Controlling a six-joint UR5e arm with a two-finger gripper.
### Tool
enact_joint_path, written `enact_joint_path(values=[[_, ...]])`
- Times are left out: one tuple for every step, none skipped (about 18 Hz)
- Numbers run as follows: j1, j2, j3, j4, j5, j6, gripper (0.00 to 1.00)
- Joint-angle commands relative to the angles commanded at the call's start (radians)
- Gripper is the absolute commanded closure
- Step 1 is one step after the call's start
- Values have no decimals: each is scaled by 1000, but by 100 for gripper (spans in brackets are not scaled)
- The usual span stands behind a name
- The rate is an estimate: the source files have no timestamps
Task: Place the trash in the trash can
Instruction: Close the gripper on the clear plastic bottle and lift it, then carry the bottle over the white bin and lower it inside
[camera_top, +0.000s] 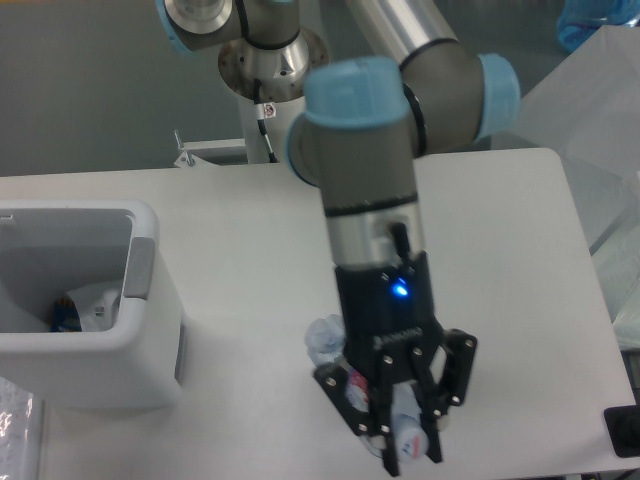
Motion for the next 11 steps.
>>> enact_joint_path(values=[[-20,11,-9,0,0,-2,67],[-31,31,-24,0,2,-3,67],[-38,44,-37,0,2,-11,67],[-46,61,-52,0,5,-21,67],[-51,83,-66,0,5,-28,67],[-64,98,-75,0,5,-28,67],[-83,113,-83,-2,6,-29,67],[-97,129,-93,-2,6,-34,67],[-104,144,-104,-2,6,-46,67],[-109,153,-104,-2,6,-60,67],[-124,160,-107,-2,6,-72,67]])
